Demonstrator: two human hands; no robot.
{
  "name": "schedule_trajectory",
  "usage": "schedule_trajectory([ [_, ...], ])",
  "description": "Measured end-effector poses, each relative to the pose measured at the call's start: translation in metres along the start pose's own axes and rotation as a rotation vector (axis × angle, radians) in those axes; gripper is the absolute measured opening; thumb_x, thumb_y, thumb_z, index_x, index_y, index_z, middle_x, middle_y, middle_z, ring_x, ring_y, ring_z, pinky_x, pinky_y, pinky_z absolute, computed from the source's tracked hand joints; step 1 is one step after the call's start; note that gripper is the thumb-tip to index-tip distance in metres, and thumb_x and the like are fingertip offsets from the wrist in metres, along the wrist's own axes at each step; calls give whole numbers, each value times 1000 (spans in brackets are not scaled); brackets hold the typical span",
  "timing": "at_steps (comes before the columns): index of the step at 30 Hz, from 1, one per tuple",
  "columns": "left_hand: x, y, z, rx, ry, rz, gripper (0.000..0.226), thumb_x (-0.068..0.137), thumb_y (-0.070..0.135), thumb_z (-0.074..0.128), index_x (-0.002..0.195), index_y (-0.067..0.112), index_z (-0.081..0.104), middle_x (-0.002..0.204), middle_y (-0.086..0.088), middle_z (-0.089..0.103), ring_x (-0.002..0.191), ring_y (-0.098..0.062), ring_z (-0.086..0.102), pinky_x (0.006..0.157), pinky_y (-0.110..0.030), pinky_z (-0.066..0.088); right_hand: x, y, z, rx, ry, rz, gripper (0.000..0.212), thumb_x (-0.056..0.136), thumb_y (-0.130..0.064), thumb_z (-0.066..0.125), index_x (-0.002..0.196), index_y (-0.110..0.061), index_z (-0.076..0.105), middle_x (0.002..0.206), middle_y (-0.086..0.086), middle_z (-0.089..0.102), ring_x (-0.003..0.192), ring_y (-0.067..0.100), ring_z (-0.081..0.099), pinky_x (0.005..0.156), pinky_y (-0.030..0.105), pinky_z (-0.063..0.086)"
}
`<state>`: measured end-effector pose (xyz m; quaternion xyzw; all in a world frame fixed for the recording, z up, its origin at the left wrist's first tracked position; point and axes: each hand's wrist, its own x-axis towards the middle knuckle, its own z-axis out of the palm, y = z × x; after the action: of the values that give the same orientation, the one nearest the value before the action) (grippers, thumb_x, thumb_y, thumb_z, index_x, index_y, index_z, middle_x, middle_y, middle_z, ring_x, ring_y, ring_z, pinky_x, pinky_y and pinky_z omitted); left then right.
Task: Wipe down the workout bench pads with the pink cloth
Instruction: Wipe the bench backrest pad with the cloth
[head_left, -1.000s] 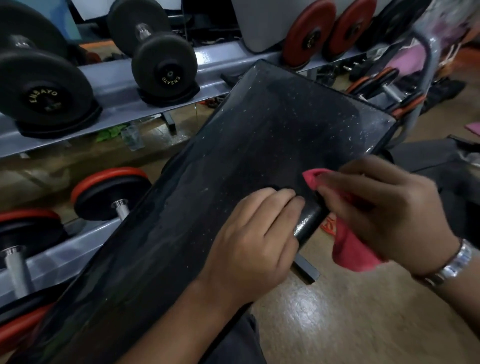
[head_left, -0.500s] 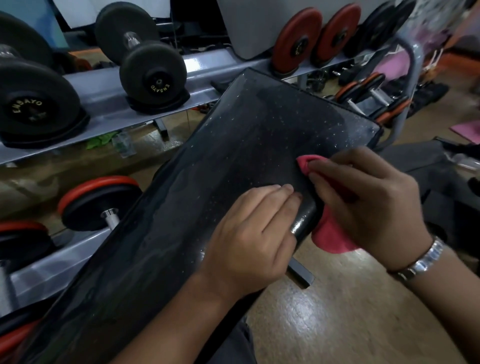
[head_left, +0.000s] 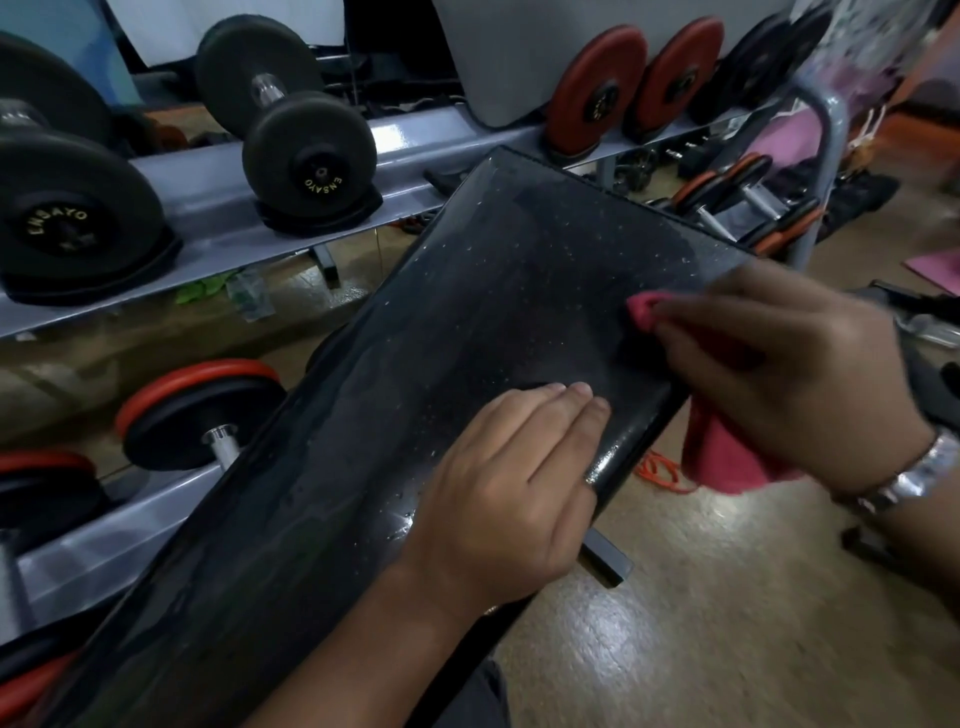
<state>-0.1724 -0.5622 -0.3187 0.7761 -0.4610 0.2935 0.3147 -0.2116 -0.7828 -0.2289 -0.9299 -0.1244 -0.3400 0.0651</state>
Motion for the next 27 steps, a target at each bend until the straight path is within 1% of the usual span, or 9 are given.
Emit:
schedule_trajectory([
  [3, -1, -1, 1, 0, 12, -2, 41, 94, 2, 43, 123, -5, 71, 122, -17, 73, 115, -29, 69, 102, -40, 53, 11, 4, 1, -48, 68, 89, 27, 100, -37, 58, 111, -18, 75, 99, 5, 67, 81, 23, 64, 60, 48, 55],
  [5, -1, -2, 2, 0, 13, -3, 41, 91, 1, 48, 123, -5, 72, 122, -16, 73, 115, -29, 69, 102, -40, 53, 3, -1, 4, -6, 17, 46, 27, 100, -35, 59, 112, -17, 75, 101, 4, 68, 82, 21, 65, 63, 46, 56],
  [8, -2, -2, 3, 3, 13, 3, 40, 90, 1, 49, 123, -5, 72, 123, -16, 73, 116, -29, 69, 102, -41, 53, -4, 4, -5, 33, -49, -31, 25, 95, -31, 64, 109, -15, 77, 99, 3, 69, 78, 21, 66, 60, 44, 57],
  [10, -2, -2, 3, 3, 20, 6, 41, 90, 1, 49, 123, -5, 72, 123, -16, 73, 116, -29, 69, 103, -41, 53, 4, 14, -9, 4, -11, 16, 26, 96, -32, 64, 108, -13, 76, 97, 5, 68, 77, 24, 65, 59, 45, 56],
  [13, -2, -3, 3, 4, 31, 9, 41, 88, -1, 49, 122, -6, 72, 121, -17, 73, 115, -29, 69, 103, -40, 53, 9, 10, -1, 7, 49, 91, 27, 99, -34, 60, 113, -17, 75, 100, 4, 66, 82, 22, 63, 64, 48, 55],
  [17, -2, -2, 3, 0, 25, 11, 41, 92, 1, 46, 123, -5, 72, 122, -16, 73, 116, -29, 69, 103, -40, 53, 2, 7, -1, 85, -47, -16, 26, 96, -31, 63, 110, -14, 76, 98, 3, 66, 79, 20, 64, 62, 44, 56],
  [22, -2, -3, 4, -9, 31, 6, 41, 94, 2, 44, 123, -5, 71, 122, -16, 73, 115, -29, 69, 103, -41, 53, 26, 22, -4, -3, 88, 162, 27, 97, -35, 61, 109, -17, 76, 96, 6, 65, 82, 25, 63, 66, 48, 54],
  [25, -3, -4, 5, -8, 30, 7, 40, 93, 1, 47, 123, -5, 72, 122, -16, 73, 114, -29, 69, 101, -41, 53, 20, 14, -2, 5, 18, 113, 27, 97, -34, 60, 111, -17, 76, 99, 5, 66, 84, 22, 63, 69, 47, 55],
  [27, -3, -3, 5, -11, 28, 10, 40, 94, 2, 46, 123, -5, 72, 122, -16, 73, 114, -29, 69, 101, -40, 53, 22, 18, -10, 42, -35, 82, 28, 95, -35, 61, 109, -16, 77, 95, 4, 67, 80, 22, 63, 66, 46, 55],
])
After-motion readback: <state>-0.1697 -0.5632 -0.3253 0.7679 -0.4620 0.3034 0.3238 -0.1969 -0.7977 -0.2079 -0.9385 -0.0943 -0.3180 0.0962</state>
